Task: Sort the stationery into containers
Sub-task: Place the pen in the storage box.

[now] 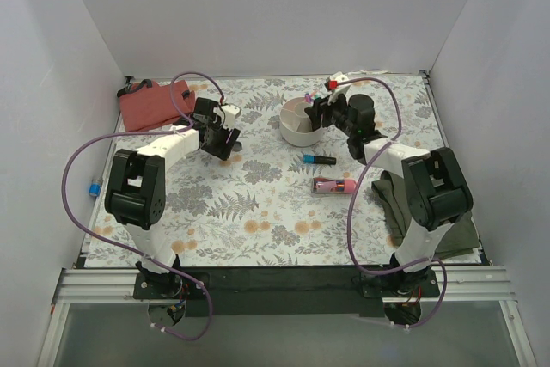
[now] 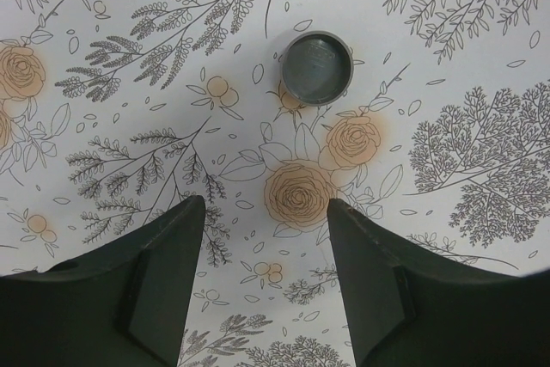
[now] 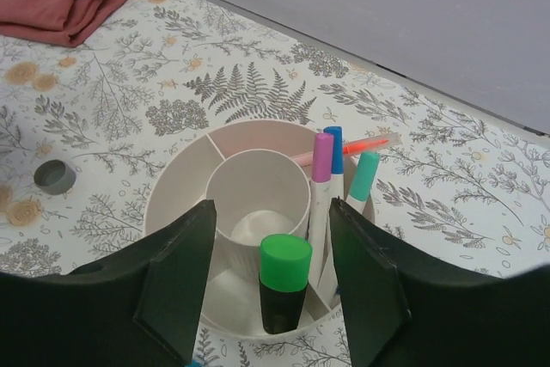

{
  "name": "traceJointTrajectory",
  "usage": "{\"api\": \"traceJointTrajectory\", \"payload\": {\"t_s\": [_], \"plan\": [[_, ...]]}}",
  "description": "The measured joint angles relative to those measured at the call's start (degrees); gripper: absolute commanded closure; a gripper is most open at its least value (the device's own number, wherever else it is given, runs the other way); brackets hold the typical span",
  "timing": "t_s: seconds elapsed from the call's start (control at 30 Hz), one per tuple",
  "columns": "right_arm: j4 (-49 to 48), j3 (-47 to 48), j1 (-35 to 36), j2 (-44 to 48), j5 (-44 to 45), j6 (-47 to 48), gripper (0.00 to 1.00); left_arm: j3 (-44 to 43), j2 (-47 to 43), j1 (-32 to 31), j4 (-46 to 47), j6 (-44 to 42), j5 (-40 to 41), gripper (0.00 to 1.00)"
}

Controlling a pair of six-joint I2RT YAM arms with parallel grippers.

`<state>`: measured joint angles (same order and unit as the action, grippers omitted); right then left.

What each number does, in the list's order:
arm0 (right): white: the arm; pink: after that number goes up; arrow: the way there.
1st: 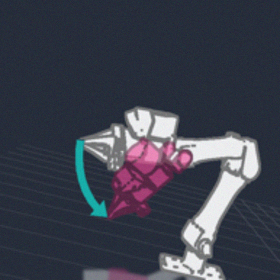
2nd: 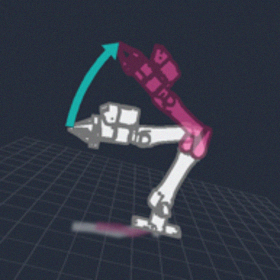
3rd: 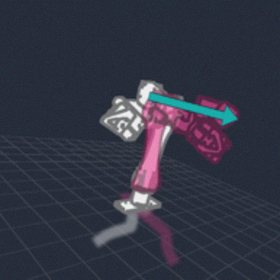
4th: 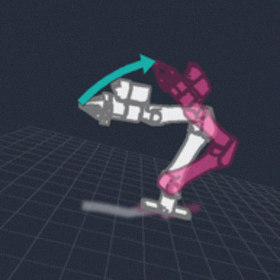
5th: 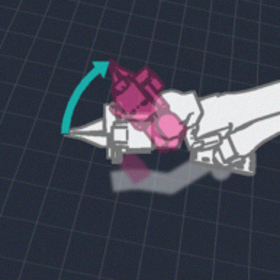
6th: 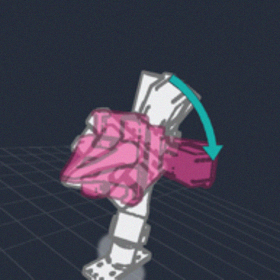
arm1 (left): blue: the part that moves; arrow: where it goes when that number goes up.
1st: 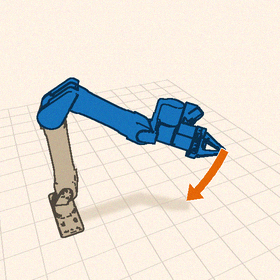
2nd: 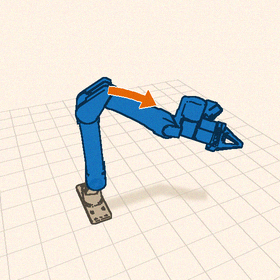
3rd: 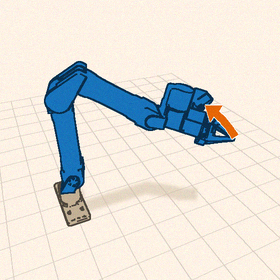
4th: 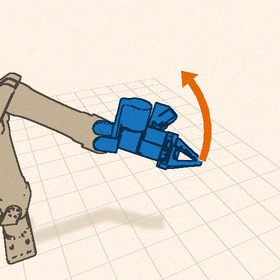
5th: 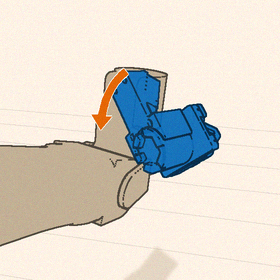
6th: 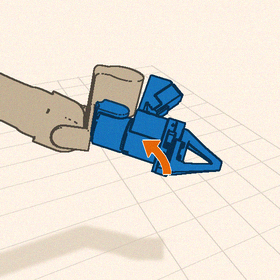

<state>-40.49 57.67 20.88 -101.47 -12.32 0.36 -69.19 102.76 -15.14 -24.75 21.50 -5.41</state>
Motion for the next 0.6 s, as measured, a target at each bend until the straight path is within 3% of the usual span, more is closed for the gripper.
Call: {"api": "traceJointTrajectory", "payload": {"t_s": [0.3, 0.43, 0.5, 0.6], "plan": [[14.01, 0.04, -1.42, 14.29, -3.96, 5.2, 0.28, 0.0, 0.22, 0.0, 3.98, 0.85, -0.26, 0.41], [27.69, 2.05, -2.01, 18.71, -13.35, 16.72, 0.33, -0.59, 0.81, 0.0, 5.44, 1.33, -0.87, 0.41], [35.74, 5.03, -1.92, 17.64, -17.42, 22.58, 0.41, -0.66, 0.85, 0.0, 6.03, 1.73, -1.36, 0.41], [50.34, 12.83, -1.2, 11.96, -21.84, 32.59, 0.42, -0.63, 0.81, 0.0, 6.84, 2.38, -1.97, 0.41]]}}
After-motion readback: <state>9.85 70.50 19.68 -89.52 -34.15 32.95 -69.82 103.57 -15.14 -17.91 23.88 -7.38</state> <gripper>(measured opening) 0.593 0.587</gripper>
